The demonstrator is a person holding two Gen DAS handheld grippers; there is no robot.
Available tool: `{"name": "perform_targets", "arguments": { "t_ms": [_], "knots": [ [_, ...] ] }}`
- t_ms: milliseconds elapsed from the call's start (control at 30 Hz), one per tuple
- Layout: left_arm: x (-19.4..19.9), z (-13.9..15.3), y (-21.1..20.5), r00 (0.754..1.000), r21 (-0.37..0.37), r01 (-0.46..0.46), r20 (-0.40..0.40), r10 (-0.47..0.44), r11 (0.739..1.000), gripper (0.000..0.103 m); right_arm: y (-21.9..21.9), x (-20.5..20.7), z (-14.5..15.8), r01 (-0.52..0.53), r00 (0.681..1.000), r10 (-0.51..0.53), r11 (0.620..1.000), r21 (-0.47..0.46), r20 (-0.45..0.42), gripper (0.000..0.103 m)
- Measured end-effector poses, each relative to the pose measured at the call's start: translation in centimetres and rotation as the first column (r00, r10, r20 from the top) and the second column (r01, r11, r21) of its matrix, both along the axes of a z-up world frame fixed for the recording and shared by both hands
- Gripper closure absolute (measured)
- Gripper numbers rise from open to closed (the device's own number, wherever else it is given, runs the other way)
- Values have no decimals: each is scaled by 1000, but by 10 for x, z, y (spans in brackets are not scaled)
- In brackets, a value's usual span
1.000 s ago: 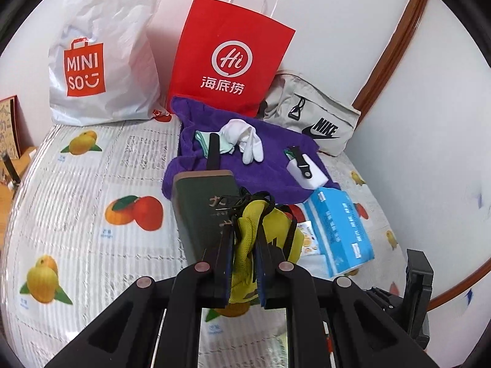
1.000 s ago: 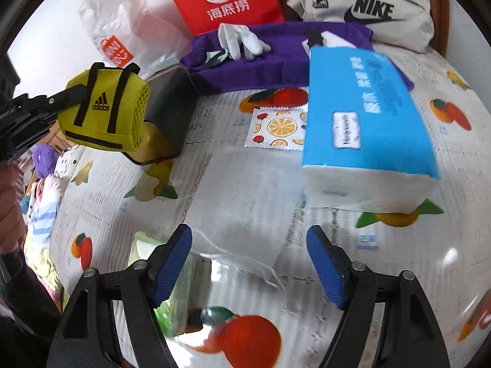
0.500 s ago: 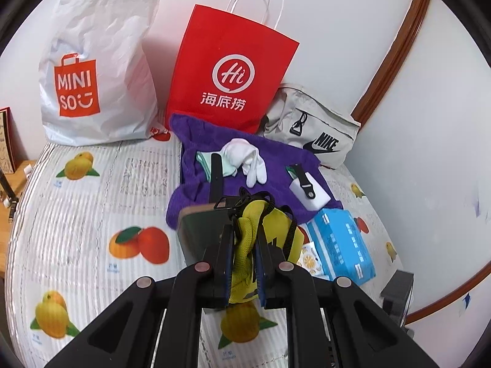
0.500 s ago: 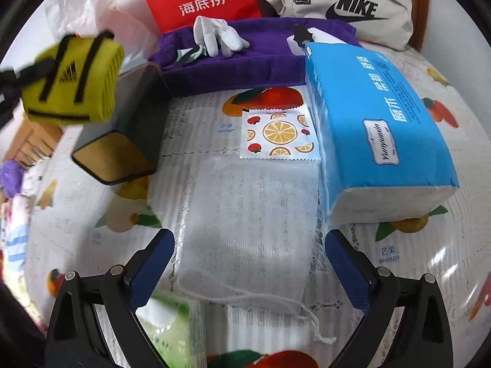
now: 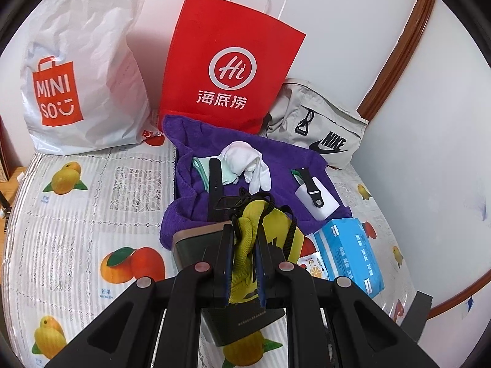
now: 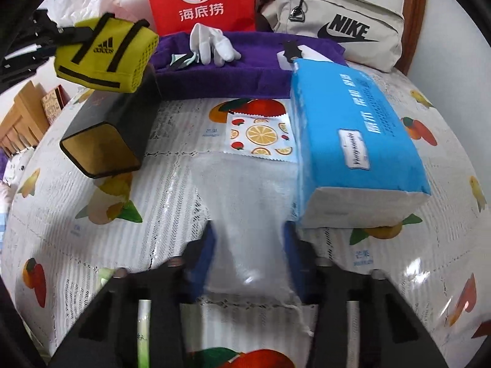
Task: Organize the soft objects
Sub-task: 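Lift the yellow pouch with the left gripper while the right gripper grasps the white mesh bag, then lower the yellow pouch onto the towel and open the left gripper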
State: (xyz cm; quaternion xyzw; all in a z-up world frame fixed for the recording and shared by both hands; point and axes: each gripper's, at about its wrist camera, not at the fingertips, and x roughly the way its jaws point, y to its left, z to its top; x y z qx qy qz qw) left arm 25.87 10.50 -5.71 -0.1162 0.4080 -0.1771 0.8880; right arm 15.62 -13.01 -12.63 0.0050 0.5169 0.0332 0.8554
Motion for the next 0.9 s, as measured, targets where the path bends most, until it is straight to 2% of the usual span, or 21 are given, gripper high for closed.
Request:
{"name": "perform_targets", "arguments": {
  "t_ms": [33,167,233,367,600,900],
  "knots": [
    [2,-1,0,1000,-4,-1,-4,1,1000,91,-3,0,1,2,1000,-1,1000,11,-4,86],
    [9,-3,-1,1000,-14,-17,-12,16,1000,91,-11,1,2,-21,1000,21,998,59,-15,92],
    [11,-3,0,1000,-17,-28,-10,28,999,91,-12,-3,3,-71,997,72,995,66,-9,94],
    [18,-2,2,999,-41,-37,-13,37,998,91,-17,-11,7,-107,994,109,987,119,-6,95],
    [32,3,2,997,-23,-82,1,82,996,91,-26,-19,22,-178,984,176,965,194,23,95],
    [58,5,-6,994,-10,-107,13,107,994,91,-31,-26,50,-266,963,251,941,208,98,95]
  ]
}}
